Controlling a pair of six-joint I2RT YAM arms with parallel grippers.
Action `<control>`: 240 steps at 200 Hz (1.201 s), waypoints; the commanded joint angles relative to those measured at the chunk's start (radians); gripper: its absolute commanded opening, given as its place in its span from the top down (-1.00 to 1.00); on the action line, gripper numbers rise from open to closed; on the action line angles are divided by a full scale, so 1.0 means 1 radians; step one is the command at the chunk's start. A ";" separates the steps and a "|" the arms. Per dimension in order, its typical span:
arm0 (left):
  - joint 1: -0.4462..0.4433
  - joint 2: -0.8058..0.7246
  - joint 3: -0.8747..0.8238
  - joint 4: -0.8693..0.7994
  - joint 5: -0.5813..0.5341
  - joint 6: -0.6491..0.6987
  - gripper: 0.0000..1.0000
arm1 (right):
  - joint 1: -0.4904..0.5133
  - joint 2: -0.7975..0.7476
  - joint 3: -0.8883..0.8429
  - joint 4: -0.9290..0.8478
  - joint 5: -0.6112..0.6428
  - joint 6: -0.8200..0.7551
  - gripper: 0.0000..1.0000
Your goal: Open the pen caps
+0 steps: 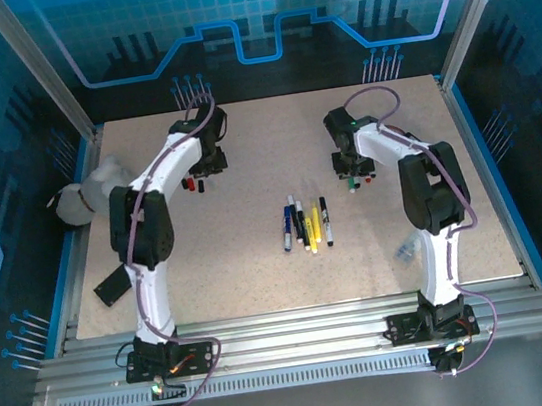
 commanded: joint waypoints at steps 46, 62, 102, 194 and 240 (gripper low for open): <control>-0.226 -0.219 -0.257 0.233 0.204 -0.081 0.22 | 0.055 -0.333 -0.251 0.145 -0.221 0.032 0.09; -0.276 -0.187 -0.263 0.251 0.229 -0.097 0.22 | 0.107 -0.402 -0.317 0.154 -0.223 0.055 0.05; -0.340 -0.081 -0.236 0.279 0.270 -0.106 0.25 | 0.240 -0.503 -0.422 0.155 -0.191 0.103 -0.08; -0.381 0.032 -0.197 0.238 0.271 -0.089 0.29 | 0.250 -0.515 -0.435 0.149 -0.182 0.103 -0.08; -0.387 0.053 -0.186 0.215 0.255 -0.088 0.30 | 0.250 -0.497 -0.417 0.144 -0.179 0.095 -0.08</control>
